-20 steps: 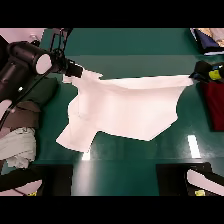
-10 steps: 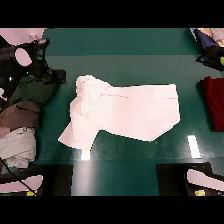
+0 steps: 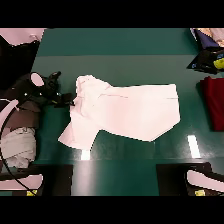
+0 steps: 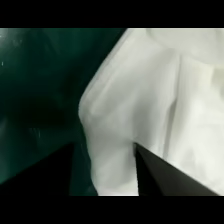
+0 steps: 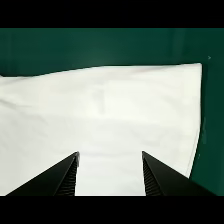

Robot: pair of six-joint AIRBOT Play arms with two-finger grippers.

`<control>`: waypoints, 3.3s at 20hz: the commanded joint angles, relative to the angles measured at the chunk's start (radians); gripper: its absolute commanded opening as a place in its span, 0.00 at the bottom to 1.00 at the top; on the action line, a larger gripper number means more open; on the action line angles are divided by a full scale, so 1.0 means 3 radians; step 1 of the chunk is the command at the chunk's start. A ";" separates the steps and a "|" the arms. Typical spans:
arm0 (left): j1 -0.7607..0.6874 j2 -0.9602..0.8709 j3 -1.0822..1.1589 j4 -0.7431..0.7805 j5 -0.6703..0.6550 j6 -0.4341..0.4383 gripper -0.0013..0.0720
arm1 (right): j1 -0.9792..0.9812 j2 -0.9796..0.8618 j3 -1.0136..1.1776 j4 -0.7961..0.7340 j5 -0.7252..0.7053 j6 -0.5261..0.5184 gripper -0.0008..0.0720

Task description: Fold the shirts.

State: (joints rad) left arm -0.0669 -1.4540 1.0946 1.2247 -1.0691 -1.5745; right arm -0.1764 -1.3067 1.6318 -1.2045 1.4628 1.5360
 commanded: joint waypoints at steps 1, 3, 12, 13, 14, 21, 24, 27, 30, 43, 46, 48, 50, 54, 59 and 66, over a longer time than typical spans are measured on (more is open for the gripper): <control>0.0006 -0.0090 -0.0075 -0.0163 0.0046 0.0017 0.45 | 0.0158 -0.0003 0.0004 -0.0001 0.0095 -0.0005 0.63; 0.0006 -0.0090 -0.0075 -0.0165 0.0050 0.0024 0.17 | 0.0179 -0.0003 0.0004 -0.0001 0.0145 -0.0004 0.63; 0.0006 0.0707 -0.0076 -0.0045 -0.0277 0.0392 0.06 | -0.0015 0.0807 -0.1862 -0.0263 0.0206 -0.0060 0.63; 0.0006 0.0793 -0.0076 -0.0043 -0.0345 0.0403 0.06 | -0.0056 0.0937 -0.2202 -0.0263 0.0161 -0.0060 0.63; 0.0006 0.0838 -0.0079 -0.0046 -0.0381 0.0436 0.06 | -0.0104 0.1071 -0.2552 -0.0263 0.0103 -0.0058 0.61; 0.0006 0.0851 -0.0085 -0.0125 -0.0449 0.0448 0.06 | -0.0215 0.1556 -0.3747 -0.0231 -0.0641 0.0052 0.40; 0.0006 0.0851 -0.0085 -0.0123 -0.0514 0.0449 0.06 | -0.0215 0.1414 -0.3731 -0.0163 -0.0829 0.0065 0.40; 0.0006 0.0851 -0.0085 -0.0123 -0.0561 0.0449 0.06 | -0.0182 0.1141 -0.3572 -0.0062 -0.0917 0.0065 0.40; 0.0006 0.0851 -0.0085 -0.0122 -0.0579 0.0449 0.06 | -0.0074 0.0877 -0.3374 -0.0062 -0.0979 0.0066 0.37; 0.0006 0.0852 -0.0080 -0.0120 -0.0652 0.0453 0.06 | 0.0193 0.0557 -0.3098 -0.0093 -0.1027 0.0123 0.03; 0.0006 0.0996 -0.0001 -0.0095 -0.0659 0.0449 0.06 | 0.0186 0.1039 -0.3096 -0.0098 -0.0823 0.0123 0.03; 0.0006 0.1286 0.0013 -0.0097 -0.0623 0.0439 0.06 | 0.0142 0.1453 -0.3089 -0.0093 -0.0586 0.0125 0.03; 0.0006 0.1635 0.0015 -0.0117 -0.0651 0.0411 0.06 | 0.0060 0.1821 -0.2989 -0.0085 -0.0338 0.0183 0.03; 0.0006 0.2317 0.0313 -0.0123 -0.0374 0.0326 0.06 | -0.0048 0.2421 -0.2314 -0.0057 -0.0512 0.0242 0.03; 0.0006 0.2593 0.1601 -0.0125 0.0022 0.0298 0.06 | -0.0048 0.2810 -0.1268 -0.0092 -0.1306 0.0240 0.03; 0.0006 0.2593 0.3103 -0.0202 0.0047 0.0298 0.06 | -0.0048 0.2780 -0.0220 -0.0098 -0.1177 0.0240 0.03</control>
State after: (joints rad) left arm -0.0650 -0.6804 1.8709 1.1805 -1.0637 -1.4841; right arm -0.1902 -0.4541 1.4399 -1.2308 1.0649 1.6070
